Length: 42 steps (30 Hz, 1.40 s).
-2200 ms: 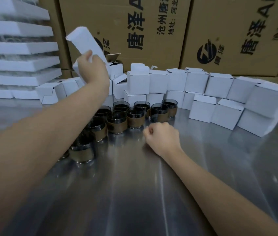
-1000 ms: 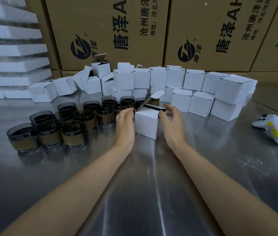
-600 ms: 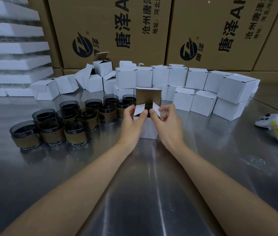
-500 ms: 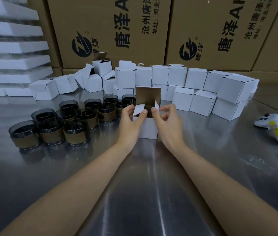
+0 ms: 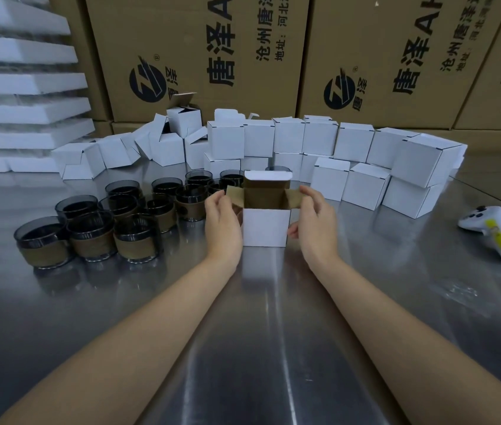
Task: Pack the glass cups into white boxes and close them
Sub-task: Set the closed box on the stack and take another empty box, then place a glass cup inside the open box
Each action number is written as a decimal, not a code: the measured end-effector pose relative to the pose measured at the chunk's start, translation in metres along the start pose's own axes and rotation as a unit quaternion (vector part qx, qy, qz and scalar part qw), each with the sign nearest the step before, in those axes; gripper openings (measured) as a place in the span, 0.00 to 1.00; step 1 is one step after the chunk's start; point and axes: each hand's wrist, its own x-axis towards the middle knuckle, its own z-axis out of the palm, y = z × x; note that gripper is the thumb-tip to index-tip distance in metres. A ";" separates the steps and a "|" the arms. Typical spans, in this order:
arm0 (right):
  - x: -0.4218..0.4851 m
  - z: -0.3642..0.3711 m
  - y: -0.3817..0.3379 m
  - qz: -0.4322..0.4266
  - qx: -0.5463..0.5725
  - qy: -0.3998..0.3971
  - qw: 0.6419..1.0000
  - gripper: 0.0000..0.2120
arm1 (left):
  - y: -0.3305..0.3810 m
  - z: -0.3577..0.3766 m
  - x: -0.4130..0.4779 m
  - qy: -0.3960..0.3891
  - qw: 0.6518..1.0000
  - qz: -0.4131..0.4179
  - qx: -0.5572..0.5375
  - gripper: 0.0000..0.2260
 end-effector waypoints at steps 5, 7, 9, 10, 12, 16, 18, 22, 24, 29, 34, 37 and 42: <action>0.001 -0.004 0.004 0.052 -0.095 -0.047 0.993 0.17 | -0.002 0.000 0.000 0.003 1.000 -0.002 -0.001 0.13; 0.001 -0.002 0.005 0.023 -0.140 -0.087 0.986 0.19 | -0.001 0.001 -0.001 0.008 1.000 0.001 0.010 0.14; -0.001 0.000 0.006 -0.011 -0.180 -0.132 0.975 0.23 | 0.000 0.000 -0.001 0.011 1.000 0.002 0.014 0.17; -0.002 0.000 0.006 -0.023 -0.198 -0.147 0.969 0.27 | 0.001 -0.001 -0.001 0.010 1.000 0.002 0.019 0.18; -0.002 0.000 0.006 -0.032 -0.203 -0.153 0.967 0.31 | 0.002 -0.001 -0.002 0.008 0.999 0.001 0.043 0.19; -0.005 -0.003 0.003 -0.057 -0.174 -0.169 0.969 0.20 | 0.004 0.001 -0.004 -0.018 0.995 -0.009 0.100 0.20; -0.005 -0.003 0.003 -0.066 -0.155 -0.162 0.972 0.20 | 0.005 -0.001 -0.005 -0.033 0.992 -0.012 0.118 0.19; -0.002 -0.006 0.002 -0.063 -0.138 -0.078 0.985 0.26 | 0.007 -0.003 -0.010 -0.059 0.987 0.027 0.148 0.16; 0.001 -0.008 0.003 -0.059 -0.129 -0.062 0.988 0.24 | 0.007 -0.003 -0.011 -0.066 0.983 0.043 0.167 0.12; 0.007 -0.013 0.004 -0.073 -0.040 0.041 0.996 0.15 | 0.009 -0.001 -0.016 -0.077 0.974 0.064 0.204 0.16; 0.002 -0.012 -0.003 -0.169 0.029 0.004 0.985 0.16 | 0.011 -0.002 -0.018 -0.069 0.972 0.070 0.212 0.14; -0.002 -0.014 -0.006 -0.211 0.032 -0.018 0.977 0.11 | 0.011 -0.001 -0.019 -0.071 0.974 0.071 0.205 0.14; -0.003 -0.015 -0.008 -0.171 0.021 -0.047 0.984 0.16 | 0.010 0.001 -0.018 -0.073 0.976 0.075 0.190 0.17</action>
